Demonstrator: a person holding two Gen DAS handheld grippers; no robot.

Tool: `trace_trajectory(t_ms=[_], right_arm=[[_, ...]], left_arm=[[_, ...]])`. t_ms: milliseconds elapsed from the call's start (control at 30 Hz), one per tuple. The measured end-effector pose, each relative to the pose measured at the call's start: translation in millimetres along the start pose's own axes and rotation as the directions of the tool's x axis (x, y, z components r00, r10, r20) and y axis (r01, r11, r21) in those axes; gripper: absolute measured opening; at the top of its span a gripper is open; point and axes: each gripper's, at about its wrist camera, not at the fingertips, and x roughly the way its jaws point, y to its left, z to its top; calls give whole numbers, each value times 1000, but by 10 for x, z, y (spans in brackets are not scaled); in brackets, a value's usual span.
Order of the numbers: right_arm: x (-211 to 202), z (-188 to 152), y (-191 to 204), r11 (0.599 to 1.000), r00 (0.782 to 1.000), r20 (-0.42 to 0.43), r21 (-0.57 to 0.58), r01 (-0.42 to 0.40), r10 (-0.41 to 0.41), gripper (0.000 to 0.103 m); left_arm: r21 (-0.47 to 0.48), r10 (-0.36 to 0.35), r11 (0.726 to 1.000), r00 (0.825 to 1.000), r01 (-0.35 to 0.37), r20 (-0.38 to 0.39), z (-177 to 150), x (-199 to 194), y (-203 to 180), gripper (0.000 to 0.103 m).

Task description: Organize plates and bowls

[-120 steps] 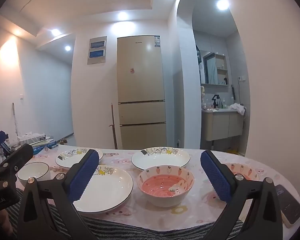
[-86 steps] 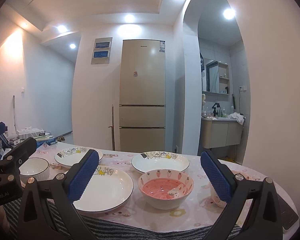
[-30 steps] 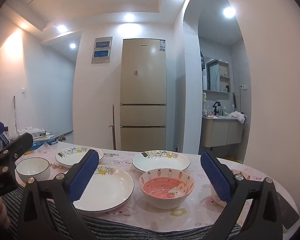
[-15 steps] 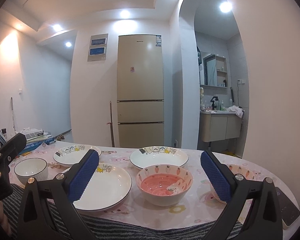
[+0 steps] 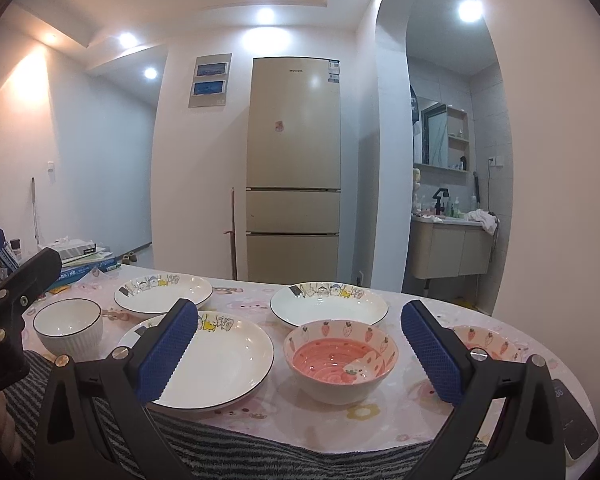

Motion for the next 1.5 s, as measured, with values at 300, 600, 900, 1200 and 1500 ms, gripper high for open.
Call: trace_trajectory(t_ms=[300, 600, 900, 1200, 1500], right_arm=[[32, -1, -54, 1000, 1000, -18, 25, 5, -5, 103], [39, 6, -77, 999, 1000, -14, 34, 5, -5, 103], [-19, 11, -110, 999, 1000, 12, 46, 20, -21, 103], [-102, 52, -213, 996, 998, 38, 81, 37, -40, 103], [-170, 528, -209, 997, 998, -4, 49, -65, 66, 103]], left_arm=[[-3, 6, 1000, 1000, -6, 6, 7, -14, 2, 103], [14, 37, 999, 999, -38, 22, 17, -30, -14, 103], [7, 42, 999, 999, -43, 26, 6, -49, 7, 103], [22, 53, 998, 998, -53, 27, 75, -56, 8, 103], [0, 17, 1000, 998, -17, -53, 451, -118, 169, 103]])
